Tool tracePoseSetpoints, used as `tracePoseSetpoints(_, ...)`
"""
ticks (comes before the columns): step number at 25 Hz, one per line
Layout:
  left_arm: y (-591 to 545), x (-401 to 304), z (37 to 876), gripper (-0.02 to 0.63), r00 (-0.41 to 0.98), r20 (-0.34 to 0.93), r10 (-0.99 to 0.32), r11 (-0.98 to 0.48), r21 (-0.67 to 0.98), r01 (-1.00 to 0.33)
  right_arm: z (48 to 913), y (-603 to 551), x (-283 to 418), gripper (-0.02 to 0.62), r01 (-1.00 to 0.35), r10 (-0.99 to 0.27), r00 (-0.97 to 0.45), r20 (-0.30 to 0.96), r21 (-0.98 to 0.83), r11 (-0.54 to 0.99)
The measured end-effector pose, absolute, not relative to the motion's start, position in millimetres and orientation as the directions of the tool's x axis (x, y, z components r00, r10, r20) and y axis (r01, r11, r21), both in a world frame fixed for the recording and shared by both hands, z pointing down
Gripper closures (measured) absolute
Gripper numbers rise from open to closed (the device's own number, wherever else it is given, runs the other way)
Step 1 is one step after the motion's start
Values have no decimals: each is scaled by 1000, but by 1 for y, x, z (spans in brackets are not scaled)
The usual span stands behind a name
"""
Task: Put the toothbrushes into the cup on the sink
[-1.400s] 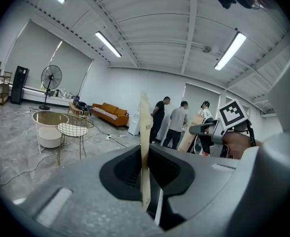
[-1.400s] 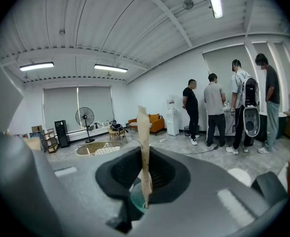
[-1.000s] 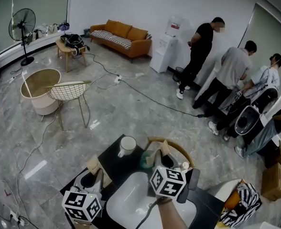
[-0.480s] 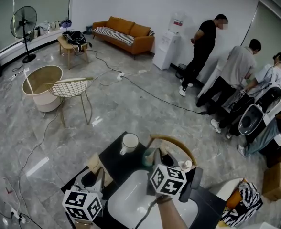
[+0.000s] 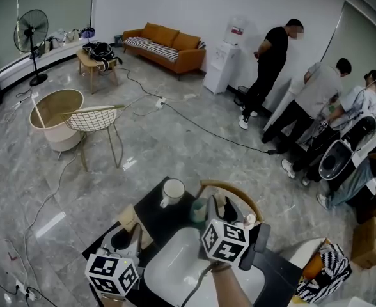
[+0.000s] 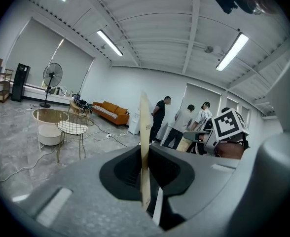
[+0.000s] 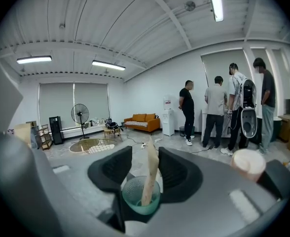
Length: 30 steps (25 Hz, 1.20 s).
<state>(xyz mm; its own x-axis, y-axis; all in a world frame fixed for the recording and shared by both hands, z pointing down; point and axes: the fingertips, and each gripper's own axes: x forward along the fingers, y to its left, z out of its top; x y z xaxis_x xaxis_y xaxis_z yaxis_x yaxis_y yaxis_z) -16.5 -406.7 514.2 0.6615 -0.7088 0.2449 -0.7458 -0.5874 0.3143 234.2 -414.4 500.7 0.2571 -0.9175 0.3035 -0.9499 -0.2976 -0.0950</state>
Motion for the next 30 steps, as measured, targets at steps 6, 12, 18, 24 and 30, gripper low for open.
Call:
tracePoseSetpoints(6, -404, -14, 501, 563, 669, 229, -707, -598, 310, -739, 481, -409, 236, 425, -946, -920, 278, 277, -89, -312)
tracePoseSetpoints(12, -398, -15, 489, 563, 671, 213, -710, -607, 299, -737, 468, -399, 230, 425, -944, -923, 280, 264, -98, -314)
tracePoseSetpoints(18, -388, -18, 478, 564, 671, 205, -712, -614, 281, -738, 457, -382, 220, 425, -949, -927, 266, 266, -99, -301)
tracePoseSetpoints(24, -375, -24, 472, 563, 668, 204, -716, -617, 264, -742, 452, -357, 203, 425, -958, -929, 233, 287, -95, -270)
tracePoseSetpoints(30, -356, -27, 465, 563, 672, 200, -713, -629, 242, -739, 451, -322, 185, 481, -962, -929, 211, 305, -105, -253)
